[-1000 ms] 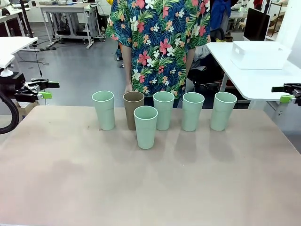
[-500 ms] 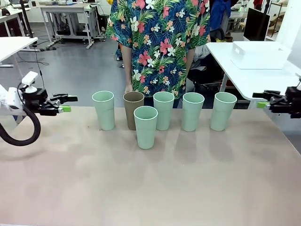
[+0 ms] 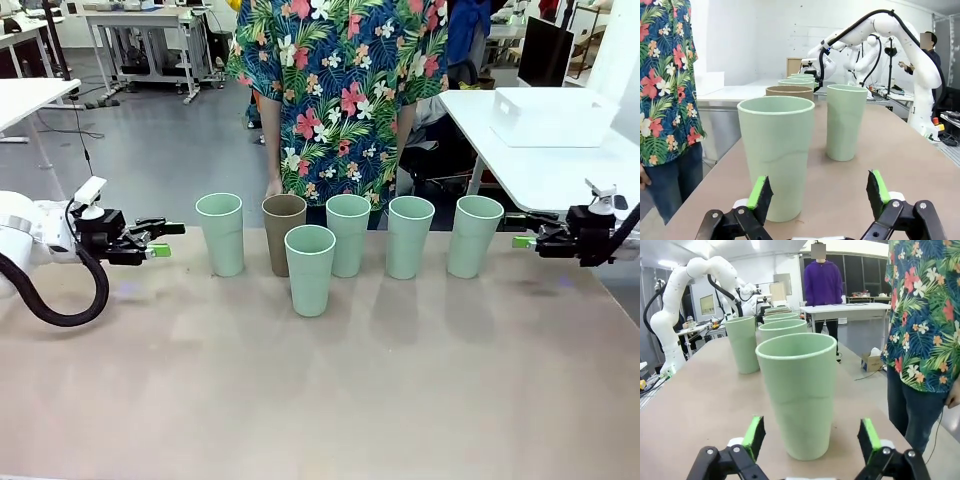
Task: Stack the cups and store them in the basket.
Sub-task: Pick up two Reusable plastic cups , one in each hand.
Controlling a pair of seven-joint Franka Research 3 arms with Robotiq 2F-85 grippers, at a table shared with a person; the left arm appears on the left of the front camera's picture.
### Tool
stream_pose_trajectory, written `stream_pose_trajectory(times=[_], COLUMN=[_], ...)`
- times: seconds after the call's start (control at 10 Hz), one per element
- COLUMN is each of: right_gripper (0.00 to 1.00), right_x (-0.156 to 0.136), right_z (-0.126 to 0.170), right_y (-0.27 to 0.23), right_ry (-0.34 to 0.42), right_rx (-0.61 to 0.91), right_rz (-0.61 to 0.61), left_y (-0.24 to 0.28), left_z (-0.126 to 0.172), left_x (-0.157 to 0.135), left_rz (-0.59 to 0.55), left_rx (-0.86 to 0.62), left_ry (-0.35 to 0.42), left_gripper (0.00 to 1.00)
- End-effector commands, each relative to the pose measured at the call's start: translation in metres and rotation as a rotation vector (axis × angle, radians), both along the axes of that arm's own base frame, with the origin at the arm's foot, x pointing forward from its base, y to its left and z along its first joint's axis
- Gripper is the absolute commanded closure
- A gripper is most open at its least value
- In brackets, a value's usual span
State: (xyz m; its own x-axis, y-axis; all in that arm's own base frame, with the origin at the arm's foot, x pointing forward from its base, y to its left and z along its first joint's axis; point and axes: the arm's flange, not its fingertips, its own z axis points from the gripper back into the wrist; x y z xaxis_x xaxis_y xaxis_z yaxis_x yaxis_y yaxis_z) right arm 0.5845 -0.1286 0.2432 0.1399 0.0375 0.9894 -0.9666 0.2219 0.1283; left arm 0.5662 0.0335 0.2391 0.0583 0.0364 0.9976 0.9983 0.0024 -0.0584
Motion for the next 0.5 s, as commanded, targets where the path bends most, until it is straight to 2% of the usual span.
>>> stream_pose_trajectory(times=[0.0, 0.2, 0.4], right_gripper=[0.0, 0.0, 0.0], right_x=[0.01, 0.014, 0.017], right_z=[-0.001, -0.005, -0.008], right_y=[0.008, 0.012, 0.017], right_ry=[-0.026, -0.014, -0.008], right_rx=[-0.01, -0.006, -0.003], right_rz=[-0.003, -0.002, -0.001], left_y=[-0.006, -0.014, -0.019], left_z=[0.002, -0.002, -0.004], left_x=[0.002, 0.005, 0.01], left_rz=[-0.001, 0.003, 0.054], left_rx=[-0.027, -0.033, -0.029], left_ry=[-0.027, -0.026, -0.049], left_gripper=[0.0, 0.0, 0.0])
